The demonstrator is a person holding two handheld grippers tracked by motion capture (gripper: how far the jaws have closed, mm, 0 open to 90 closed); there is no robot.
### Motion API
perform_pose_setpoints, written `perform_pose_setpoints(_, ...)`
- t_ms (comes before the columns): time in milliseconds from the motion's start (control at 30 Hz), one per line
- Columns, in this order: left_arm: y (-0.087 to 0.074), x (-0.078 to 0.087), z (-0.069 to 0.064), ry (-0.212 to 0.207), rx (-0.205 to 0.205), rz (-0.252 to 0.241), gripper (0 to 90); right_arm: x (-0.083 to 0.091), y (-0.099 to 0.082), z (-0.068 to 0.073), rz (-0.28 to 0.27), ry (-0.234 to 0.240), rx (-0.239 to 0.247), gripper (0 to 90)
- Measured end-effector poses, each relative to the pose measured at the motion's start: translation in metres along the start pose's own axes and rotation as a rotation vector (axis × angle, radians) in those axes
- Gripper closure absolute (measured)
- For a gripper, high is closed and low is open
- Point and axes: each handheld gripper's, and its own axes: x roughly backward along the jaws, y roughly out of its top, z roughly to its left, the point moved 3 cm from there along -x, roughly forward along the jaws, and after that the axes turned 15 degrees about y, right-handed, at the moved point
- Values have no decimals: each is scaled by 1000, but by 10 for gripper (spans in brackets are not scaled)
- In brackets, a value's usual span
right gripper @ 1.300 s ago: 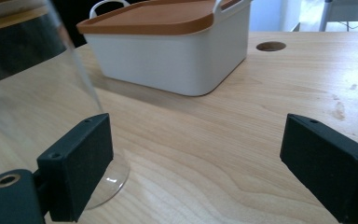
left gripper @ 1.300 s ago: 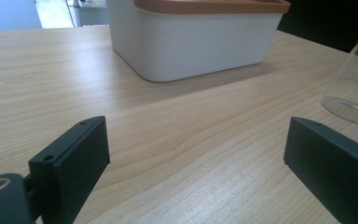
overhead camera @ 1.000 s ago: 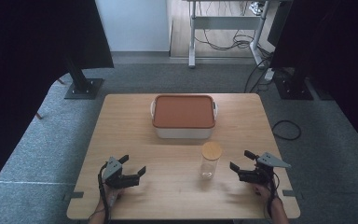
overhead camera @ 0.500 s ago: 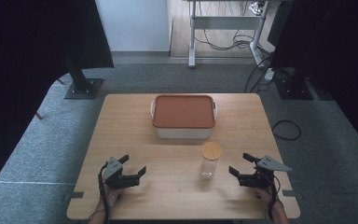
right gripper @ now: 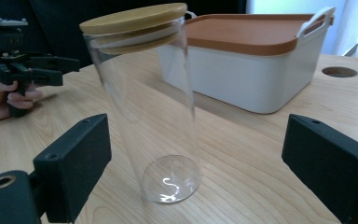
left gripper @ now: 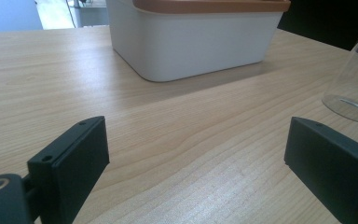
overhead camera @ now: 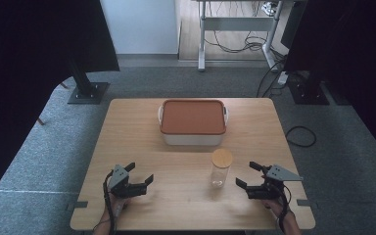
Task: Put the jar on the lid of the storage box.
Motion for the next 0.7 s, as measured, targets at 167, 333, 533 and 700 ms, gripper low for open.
perform_pose_setpoints(167,0,0,0,-2,-2,0,61,-5,1,4,5,17,9,75)
perform_pose_setpoints(333,0,0,0,-3,-3,1,61,-9,1,7,15,22,15,74)
perform_pose_setpoints(533,0,0,-1,-3,-5,2,61,-13,1,8,15,29,15,74)
perform_pose_setpoints(700,0,0,-1,-3,-8,3,61,-16,1,9,18,26,20,73)
